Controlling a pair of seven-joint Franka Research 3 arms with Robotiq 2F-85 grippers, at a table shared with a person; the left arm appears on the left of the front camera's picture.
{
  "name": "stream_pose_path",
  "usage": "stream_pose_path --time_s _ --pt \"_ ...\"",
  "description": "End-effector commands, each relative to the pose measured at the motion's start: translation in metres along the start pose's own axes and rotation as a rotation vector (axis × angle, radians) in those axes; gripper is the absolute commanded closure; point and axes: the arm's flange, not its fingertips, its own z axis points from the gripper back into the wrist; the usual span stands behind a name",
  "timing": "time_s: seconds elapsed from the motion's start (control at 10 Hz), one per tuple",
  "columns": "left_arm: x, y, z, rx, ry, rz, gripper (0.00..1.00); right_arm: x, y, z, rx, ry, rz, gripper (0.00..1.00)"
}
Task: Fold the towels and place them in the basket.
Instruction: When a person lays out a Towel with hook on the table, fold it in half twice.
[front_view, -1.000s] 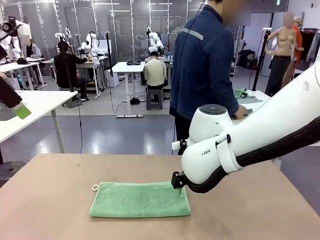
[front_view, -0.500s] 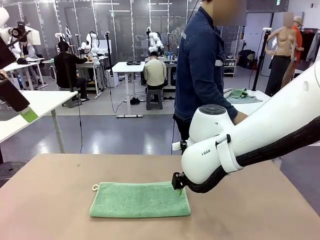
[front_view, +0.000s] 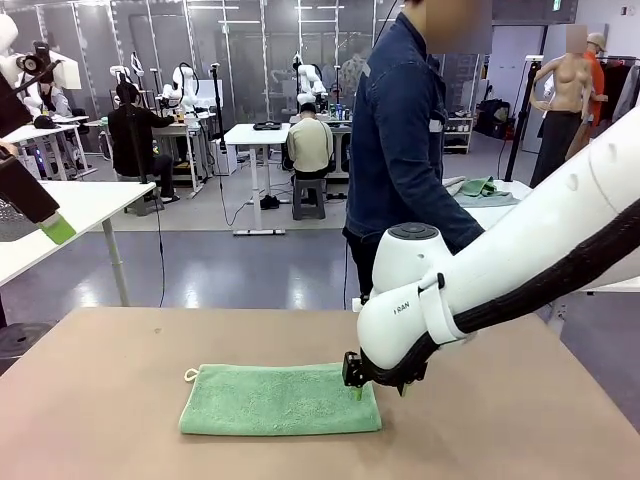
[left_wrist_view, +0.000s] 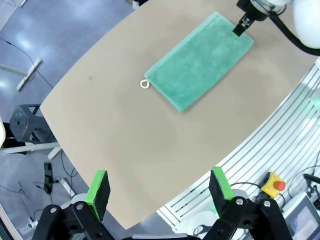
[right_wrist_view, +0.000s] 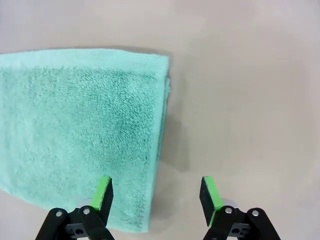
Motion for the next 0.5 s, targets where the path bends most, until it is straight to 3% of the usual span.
stream_pose_path --time_s 0.0,0.4 --pt "0.0024 -0.0003 0.0003 0.018 -0.01 0.006 0.0 0.0089 0.0129 -0.0062 0.019 0.001 -0.07 0.12" --pt "0.0024 -0.0003 0.0003 0.018 -0.01 0.006 0.0 0.0175 0.0124 -0.0159 0.03 0.045 -0.08 0.12"
